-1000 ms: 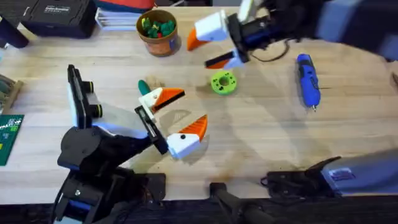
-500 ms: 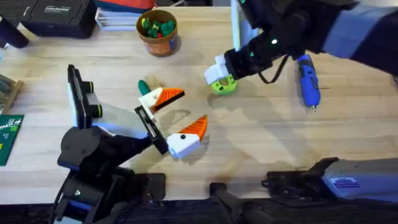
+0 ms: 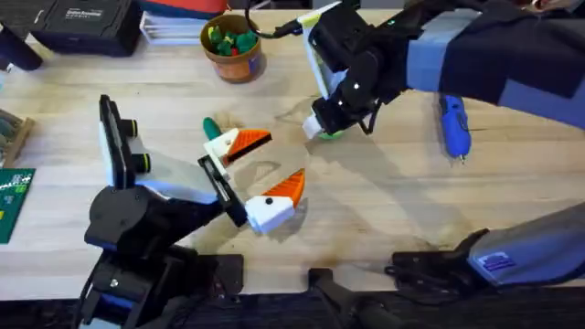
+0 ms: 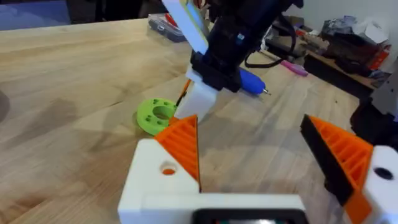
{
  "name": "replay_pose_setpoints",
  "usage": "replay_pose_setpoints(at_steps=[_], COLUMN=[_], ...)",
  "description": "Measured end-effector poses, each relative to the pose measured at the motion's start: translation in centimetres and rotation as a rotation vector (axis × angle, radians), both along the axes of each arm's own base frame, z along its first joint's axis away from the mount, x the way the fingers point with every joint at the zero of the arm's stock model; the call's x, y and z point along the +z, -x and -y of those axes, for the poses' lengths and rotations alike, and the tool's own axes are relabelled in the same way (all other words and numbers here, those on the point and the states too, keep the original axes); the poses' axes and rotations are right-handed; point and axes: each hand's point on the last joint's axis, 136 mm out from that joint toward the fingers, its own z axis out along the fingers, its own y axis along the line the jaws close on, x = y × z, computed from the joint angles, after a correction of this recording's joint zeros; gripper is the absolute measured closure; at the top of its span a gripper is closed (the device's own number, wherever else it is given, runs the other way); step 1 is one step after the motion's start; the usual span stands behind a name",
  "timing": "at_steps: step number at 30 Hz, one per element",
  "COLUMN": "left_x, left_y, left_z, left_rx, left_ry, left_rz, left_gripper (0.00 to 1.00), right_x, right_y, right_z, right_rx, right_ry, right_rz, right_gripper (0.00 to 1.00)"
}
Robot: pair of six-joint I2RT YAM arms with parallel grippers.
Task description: Pick up the gripper from the table and insert it into the empty holder that is missing its gripper. Then pick up a screw, insert it into the mounting hole, and use the screwdriver to tighten it. Finally, clean up the table by picking up the vegetable and placing it into the bucket.
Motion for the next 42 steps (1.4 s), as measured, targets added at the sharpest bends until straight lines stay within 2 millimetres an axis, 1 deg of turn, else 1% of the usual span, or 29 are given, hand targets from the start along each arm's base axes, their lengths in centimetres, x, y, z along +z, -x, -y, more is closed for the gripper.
replay_pose_setpoints(at_steps=[5, 8, 12, 20, 24, 26, 30, 36, 39, 42], left_x=[0.0, 0.0, 0.0, 0.0, 0.0, 0.0, 0.0, 0.0, 0.0, 0.0], left_y=[0.0, 0.0, 0.0, 0.0, 0.0, 0.0, 0.0, 0.0, 0.0, 0.0], left_z=[0.0, 0.0, 0.0, 0.0, 0.0, 0.0, 0.0, 0.0, 0.0, 0.0], left_rx=[0.000, 0.000, 0.000, 0.000, 0.000, 0.000, 0.000, 0.000, 0.000, 0.000], left_ry=[0.000, 0.000, 0.000, 0.000, 0.000, 0.000, 0.000, 0.000, 0.000, 0.000], left_rz=[0.000, 0.000, 0.000, 0.000, 0.000, 0.000, 0.000, 0.000, 0.000, 0.000], left_gripper=[0.014, 0.014, 0.014, 0.014, 0.014, 0.014, 0.014, 0.014, 0.014, 0.014], right_x=[0.2, 0.0, -0.5, -0.7, -1.6, -2.1, -2.1, -2.1, -2.0, -2.0], right_y=[-0.7, -1.0, -0.8, -0.4, -0.2, -0.2, -0.3, -0.6, -0.7, -0.7], right_z=[-0.2, -0.4, -0.3, -1.1, -1.1, -1.0, -0.9, -0.6, -0.7, -0.6], right_rx=[-0.003, -0.003, -0.001, 0.022, 0.025, 0.025, 0.025, 0.020, 0.020, 0.019], right_ry=[-0.008, -0.009, 0.004, 0.004, 0.020, 0.032, 0.040, 0.052, 0.052, 0.053], right_rz=[0.033, 0.037, 0.023, 0.022, 0.001, -0.008, -0.001, 0.012, 0.017, 0.019], right_gripper=[0.497, 0.497, 0.552, 0.567, 0.583, 0.607, 0.690, 0.902, 0.984, 0.992])
